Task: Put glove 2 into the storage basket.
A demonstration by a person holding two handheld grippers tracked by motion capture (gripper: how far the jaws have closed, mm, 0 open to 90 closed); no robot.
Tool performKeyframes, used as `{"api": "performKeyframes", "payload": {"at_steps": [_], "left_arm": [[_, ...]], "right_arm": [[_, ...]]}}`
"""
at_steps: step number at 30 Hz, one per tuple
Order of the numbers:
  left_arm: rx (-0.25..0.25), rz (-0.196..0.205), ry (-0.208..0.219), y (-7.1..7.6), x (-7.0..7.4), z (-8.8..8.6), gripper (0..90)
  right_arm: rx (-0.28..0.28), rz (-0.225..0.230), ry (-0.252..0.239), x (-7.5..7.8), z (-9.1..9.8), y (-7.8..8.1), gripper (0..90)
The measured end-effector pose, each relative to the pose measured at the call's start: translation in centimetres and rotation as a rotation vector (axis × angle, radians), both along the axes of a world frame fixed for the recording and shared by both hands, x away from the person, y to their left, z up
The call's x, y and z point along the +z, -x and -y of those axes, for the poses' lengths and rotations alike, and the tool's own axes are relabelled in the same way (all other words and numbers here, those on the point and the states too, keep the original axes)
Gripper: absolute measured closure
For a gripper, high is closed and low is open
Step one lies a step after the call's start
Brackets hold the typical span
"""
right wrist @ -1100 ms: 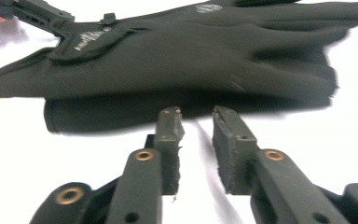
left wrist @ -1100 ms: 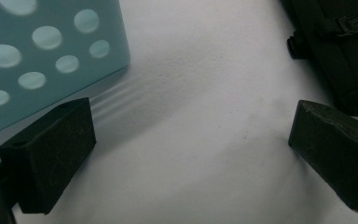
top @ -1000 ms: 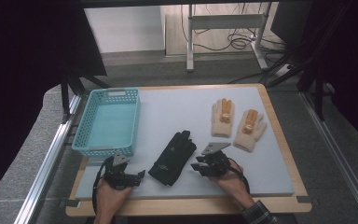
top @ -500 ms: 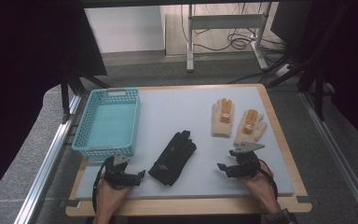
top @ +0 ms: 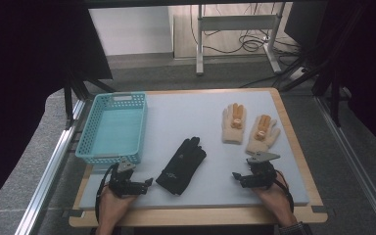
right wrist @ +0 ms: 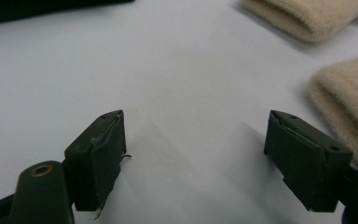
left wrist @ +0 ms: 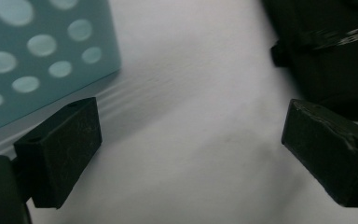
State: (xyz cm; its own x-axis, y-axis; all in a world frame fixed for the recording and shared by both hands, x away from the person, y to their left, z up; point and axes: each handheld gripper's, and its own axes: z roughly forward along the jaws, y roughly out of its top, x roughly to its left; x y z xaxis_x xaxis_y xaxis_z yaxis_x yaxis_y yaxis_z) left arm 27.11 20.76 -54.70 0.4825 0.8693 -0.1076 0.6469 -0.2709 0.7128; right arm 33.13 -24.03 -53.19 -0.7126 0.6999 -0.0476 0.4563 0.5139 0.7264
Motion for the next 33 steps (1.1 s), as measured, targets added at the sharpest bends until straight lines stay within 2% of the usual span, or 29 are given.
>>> {"api": "performKeyframes", "payload": {"at_steps": [4,8,12,17,22,27,30,33], "left_arm": [[-0.011,-0.011,0.009,0.1,0.9,0.7,5.4],[-0.031,-0.012,0.022,0.1,2.6,1.6,5.7],[-0.063,-0.008,0.041,-0.2,4.2,3.3,5.6],[-0.090,-0.012,0.021,-1.5,5.4,6.0,2.9],[-0.099,-0.039,0.023,-3.3,5.3,8.4,0.0],[-0.132,-0.070,0.000,-4.6,4.6,11.0,0.0],[-0.139,-0.071,-0.020,-5.0,3.8,12.1,0.0],[-0.111,-0.069,-0.077,-5.6,2.8,12.7,0.0]], "right_arm": [[-0.001,0.000,-0.001,0.0,0.0,0.0,20.3],[0.000,-0.001,-0.002,0.0,0.0,0.0,20.3],[-0.001,-0.001,-0.003,0.0,0.0,0.0,20.3],[-0.001,0.000,-0.003,0.0,0.0,0.0,20.3],[-0.001,0.000,-0.003,0.0,0.0,0.0,20.3],[-0.001,0.000,-0.004,0.0,0.0,0.0,20.3],[-0.001,0.000,-0.004,0.0,0.0,0.0,20.3],[-0.001,0.000,-0.004,0.0,0.0,0.0,20.2]]}}
